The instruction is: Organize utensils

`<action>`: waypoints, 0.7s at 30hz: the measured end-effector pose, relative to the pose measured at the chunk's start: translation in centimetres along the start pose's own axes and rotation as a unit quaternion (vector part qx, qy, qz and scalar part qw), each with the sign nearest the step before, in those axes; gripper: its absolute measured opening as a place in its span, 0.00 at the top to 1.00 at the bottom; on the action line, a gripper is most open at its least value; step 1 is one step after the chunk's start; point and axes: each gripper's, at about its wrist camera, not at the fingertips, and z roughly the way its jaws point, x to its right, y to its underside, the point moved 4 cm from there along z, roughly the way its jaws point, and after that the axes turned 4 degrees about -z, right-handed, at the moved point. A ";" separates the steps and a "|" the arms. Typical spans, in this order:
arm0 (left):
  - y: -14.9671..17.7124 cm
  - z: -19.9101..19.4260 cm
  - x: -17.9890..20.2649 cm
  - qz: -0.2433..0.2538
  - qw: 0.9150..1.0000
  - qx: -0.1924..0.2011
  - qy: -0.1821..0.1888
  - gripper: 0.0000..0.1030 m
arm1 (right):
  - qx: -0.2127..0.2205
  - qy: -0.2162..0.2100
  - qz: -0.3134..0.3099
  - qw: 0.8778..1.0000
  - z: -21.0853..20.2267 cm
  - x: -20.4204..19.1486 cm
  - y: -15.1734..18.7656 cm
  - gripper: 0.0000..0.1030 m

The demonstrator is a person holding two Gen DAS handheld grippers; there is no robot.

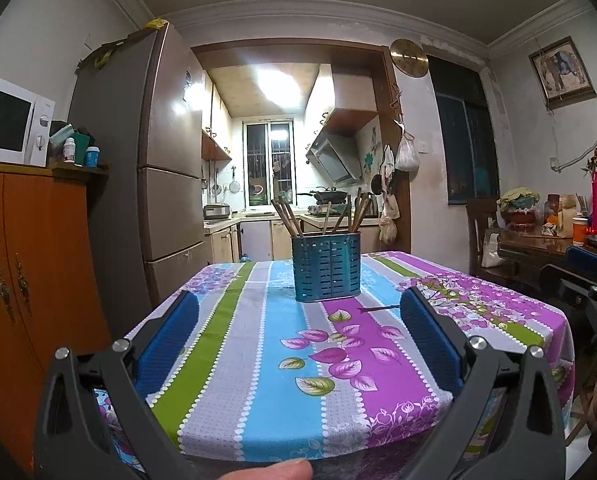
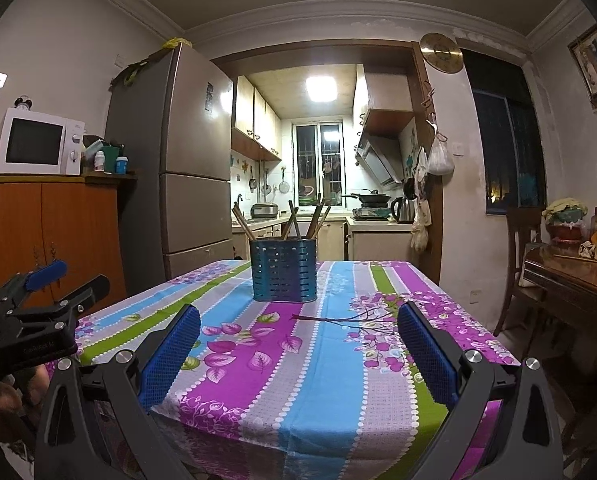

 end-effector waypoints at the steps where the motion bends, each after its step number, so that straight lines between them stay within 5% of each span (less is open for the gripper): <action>1: 0.1 0.0 0.0 0.001 1.000 -0.001 0.000 0.05 | -0.001 -0.001 0.000 1.000 0.1 -0.1 0.1 0.05; 21: 0.5 -0.1 0.5 0.005 1.000 0.000 0.007 0.05 | -0.003 -0.001 -0.002 1.000 0.3 -0.1 0.2 0.05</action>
